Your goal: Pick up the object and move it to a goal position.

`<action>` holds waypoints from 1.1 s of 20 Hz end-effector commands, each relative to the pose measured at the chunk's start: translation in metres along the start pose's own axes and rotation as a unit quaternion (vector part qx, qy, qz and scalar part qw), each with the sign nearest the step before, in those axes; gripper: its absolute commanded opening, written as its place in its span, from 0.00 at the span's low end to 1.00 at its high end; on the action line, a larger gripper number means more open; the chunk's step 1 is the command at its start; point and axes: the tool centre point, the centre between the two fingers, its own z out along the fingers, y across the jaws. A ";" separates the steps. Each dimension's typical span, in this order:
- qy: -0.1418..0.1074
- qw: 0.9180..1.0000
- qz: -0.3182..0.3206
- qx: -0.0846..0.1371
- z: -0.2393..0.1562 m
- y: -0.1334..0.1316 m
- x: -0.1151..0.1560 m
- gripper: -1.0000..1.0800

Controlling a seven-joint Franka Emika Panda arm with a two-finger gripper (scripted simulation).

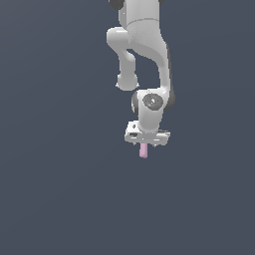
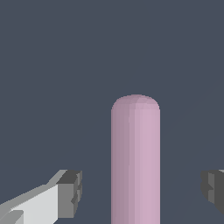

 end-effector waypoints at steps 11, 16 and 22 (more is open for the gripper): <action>0.000 1.000 0.001 0.000 0.022 0.000 0.000 0.00; 0.000 1.000 0.001 0.000 0.022 0.000 0.000 0.00; 0.000 1.000 0.000 0.000 0.017 0.001 0.002 0.00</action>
